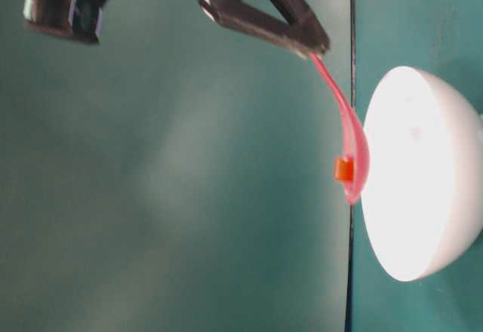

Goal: Grip the spoon and scoop the red block from the bowl with right arm.
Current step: 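Raise the spoon holding the red cube up out of the bowl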

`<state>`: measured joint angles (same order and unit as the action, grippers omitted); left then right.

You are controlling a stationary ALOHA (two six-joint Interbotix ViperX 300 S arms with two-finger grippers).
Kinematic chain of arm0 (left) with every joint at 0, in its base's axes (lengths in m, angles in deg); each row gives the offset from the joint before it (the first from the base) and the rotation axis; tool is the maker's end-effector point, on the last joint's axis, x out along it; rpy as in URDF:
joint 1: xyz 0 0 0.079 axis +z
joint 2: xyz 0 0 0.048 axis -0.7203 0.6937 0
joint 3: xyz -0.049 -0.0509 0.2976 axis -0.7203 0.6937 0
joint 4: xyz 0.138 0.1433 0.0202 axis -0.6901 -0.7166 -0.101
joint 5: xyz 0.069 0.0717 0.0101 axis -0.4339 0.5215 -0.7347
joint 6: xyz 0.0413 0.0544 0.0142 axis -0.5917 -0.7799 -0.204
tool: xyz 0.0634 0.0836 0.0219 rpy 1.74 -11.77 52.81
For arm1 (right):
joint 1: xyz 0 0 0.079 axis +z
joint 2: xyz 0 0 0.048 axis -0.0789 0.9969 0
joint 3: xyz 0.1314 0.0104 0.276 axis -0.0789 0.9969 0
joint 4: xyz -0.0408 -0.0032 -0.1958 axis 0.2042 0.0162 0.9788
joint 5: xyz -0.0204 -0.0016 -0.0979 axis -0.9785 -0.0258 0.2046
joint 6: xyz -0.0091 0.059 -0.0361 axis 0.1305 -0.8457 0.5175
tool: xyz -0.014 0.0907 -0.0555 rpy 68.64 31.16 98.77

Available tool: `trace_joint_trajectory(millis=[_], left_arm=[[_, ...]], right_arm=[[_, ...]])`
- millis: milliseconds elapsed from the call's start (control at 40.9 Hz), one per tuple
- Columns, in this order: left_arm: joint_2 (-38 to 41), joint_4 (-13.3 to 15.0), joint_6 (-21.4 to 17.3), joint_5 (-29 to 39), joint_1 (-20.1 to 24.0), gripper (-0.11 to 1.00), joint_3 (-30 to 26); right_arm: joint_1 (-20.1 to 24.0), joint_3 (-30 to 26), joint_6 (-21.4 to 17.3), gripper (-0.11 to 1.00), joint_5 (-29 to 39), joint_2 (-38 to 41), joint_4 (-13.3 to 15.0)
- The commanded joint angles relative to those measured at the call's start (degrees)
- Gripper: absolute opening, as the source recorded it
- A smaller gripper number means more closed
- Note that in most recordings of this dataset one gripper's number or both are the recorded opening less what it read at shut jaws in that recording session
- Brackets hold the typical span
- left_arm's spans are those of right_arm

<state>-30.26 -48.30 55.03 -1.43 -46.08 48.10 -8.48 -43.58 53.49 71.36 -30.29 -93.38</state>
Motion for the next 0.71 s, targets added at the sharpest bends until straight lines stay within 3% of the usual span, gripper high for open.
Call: trace_joint_trajectory(millis=[0,684], left_arm=[[0.26,-0.09,0.0,-0.26,0.0,0.0,-1.32],[0.26,-0.09,0.0,0.09,0.09,0.0,-1.32]], right_arm=[[0.18,-0.7,0.0,0.24,0.09,-2.81,0.0],[0.09,-13.97,0.26,0.24,14.68,-7.29,1.49]])
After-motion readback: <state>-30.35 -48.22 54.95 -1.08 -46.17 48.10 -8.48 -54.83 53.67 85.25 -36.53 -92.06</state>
